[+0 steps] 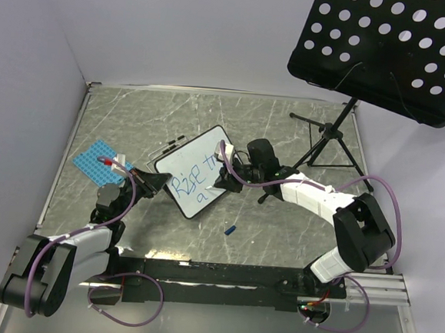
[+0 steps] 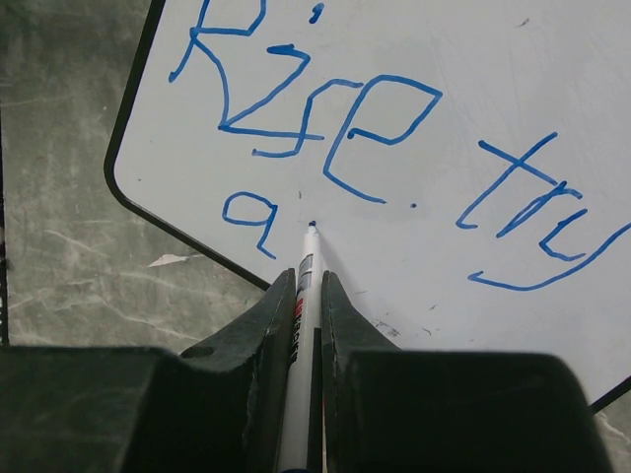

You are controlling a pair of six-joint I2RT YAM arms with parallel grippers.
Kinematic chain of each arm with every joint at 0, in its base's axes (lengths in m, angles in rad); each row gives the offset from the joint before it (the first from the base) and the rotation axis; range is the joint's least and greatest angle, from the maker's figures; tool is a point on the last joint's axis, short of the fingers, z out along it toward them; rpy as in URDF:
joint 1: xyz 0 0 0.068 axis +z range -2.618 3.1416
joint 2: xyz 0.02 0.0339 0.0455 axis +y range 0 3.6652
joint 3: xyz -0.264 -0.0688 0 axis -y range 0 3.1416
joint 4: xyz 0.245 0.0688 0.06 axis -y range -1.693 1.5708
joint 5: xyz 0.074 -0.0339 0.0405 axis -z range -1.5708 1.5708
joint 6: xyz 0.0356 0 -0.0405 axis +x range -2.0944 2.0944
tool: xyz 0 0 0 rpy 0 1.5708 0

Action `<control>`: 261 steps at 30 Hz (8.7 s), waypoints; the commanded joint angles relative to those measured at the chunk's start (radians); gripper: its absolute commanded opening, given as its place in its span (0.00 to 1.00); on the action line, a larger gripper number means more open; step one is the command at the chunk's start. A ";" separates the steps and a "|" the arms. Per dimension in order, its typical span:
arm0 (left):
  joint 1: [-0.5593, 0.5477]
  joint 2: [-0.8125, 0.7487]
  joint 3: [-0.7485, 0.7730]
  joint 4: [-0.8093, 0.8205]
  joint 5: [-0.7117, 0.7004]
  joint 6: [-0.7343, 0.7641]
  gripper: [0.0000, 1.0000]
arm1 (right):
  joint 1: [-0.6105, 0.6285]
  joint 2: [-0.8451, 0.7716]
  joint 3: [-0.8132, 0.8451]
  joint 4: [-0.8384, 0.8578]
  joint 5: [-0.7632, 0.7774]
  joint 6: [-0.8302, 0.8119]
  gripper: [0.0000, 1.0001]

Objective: Write a sentence on the whiteboard

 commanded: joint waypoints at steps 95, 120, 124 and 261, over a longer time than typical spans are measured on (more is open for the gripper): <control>-0.013 0.001 -0.071 0.101 0.019 -0.002 0.01 | -0.019 -0.052 0.046 -0.064 -0.052 -0.018 0.00; -0.013 0.013 -0.079 0.123 0.023 -0.008 0.01 | -0.006 0.008 0.098 -0.041 -0.055 0.031 0.00; -0.015 0.010 -0.079 0.120 0.022 -0.008 0.01 | -0.003 0.025 0.104 -0.047 -0.053 0.029 0.00; -0.015 -0.025 -0.074 0.089 0.027 0.016 0.01 | -0.145 0.012 0.041 0.000 -0.153 0.034 0.00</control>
